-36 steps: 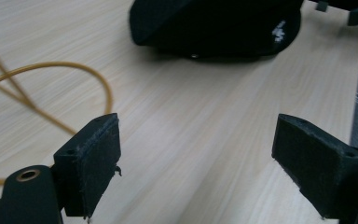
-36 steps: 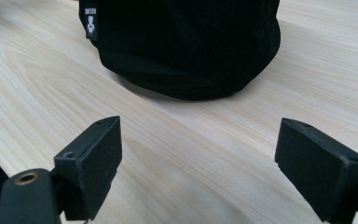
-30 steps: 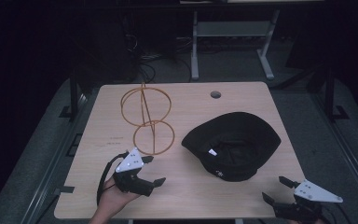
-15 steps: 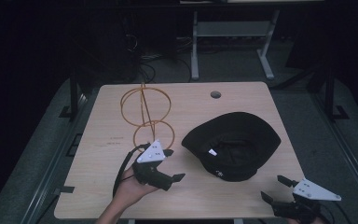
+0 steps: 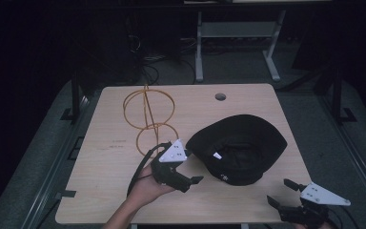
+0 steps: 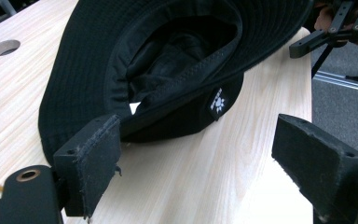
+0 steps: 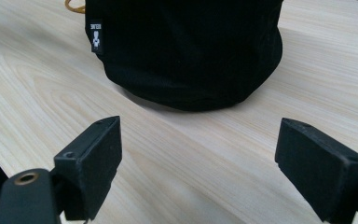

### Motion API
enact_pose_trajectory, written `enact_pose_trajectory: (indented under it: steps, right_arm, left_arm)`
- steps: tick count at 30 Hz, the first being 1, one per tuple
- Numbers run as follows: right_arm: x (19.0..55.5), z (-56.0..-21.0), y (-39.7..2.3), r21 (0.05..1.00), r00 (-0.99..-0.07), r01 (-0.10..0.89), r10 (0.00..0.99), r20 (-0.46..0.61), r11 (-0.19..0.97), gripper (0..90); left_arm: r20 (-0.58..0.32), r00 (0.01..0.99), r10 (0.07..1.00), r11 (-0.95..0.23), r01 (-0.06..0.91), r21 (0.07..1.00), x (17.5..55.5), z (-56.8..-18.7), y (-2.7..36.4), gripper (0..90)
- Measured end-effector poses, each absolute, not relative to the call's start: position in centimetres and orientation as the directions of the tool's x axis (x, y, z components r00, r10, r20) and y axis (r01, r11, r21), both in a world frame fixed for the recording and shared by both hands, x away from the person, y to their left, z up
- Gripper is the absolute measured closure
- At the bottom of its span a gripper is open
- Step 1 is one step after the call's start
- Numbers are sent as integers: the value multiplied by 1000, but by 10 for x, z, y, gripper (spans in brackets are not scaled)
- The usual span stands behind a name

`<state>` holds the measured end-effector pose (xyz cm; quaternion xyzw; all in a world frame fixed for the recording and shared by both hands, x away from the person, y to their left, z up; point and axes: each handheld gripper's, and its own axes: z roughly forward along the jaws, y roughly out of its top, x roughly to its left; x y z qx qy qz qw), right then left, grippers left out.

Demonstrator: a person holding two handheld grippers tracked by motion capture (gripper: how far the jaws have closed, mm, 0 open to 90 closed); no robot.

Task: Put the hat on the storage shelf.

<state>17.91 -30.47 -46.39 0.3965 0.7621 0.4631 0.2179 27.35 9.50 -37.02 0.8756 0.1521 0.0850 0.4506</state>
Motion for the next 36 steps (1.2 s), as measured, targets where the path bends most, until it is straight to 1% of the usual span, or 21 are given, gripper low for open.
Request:
enact_pose_trajectory:
  steps: [10,13,14,16,17,23,27,30,31,35,36]
  right_arm:
    - [179,-465,-304,876,-596,410,802,46,254,143]
    - [179,-464,-304,877,-598,407,801,44,255,143]
    - [179,-464,-305,877,-598,406,800,43,257,143]
    - [178,-464,-305,879,-597,404,801,42,255,143]
    - [178,-464,-305,880,-594,404,803,45,249,143]
    - [178,-465,-306,878,-596,408,802,48,251,143]
    - [178,-464,-306,882,-594,401,803,46,246,143]
    - [179,-465,-306,879,-596,408,802,51,248,143]
    - [179,-465,-306,879,-597,407,801,49,250,143]
    - [179,-465,-306,880,-596,407,801,51,246,143]
    - [179,-465,-307,882,-593,404,803,50,244,143]
  left_arm:
    - [43,949,313,-585,157,796,279,-370,74,149]
    - [53,946,321,-592,156,791,282,-371,70,149]
    - [54,945,324,-589,157,793,283,-371,69,154]
    - [58,946,318,-600,154,785,285,-371,68,212]
    - [58,946,320,-599,155,786,285,-370,68,224]
    - [65,946,317,-598,146,788,287,-367,63,211]
    - [72,953,296,-630,138,764,289,-369,55,218]
    - [77,955,285,-643,131,754,291,-371,51,249]
    - [74,959,275,-649,129,749,293,-373,47,298]
    - [77,958,276,-675,136,726,299,-378,46,393]
    - [92,951,295,-695,147,704,301,-381,46,420]
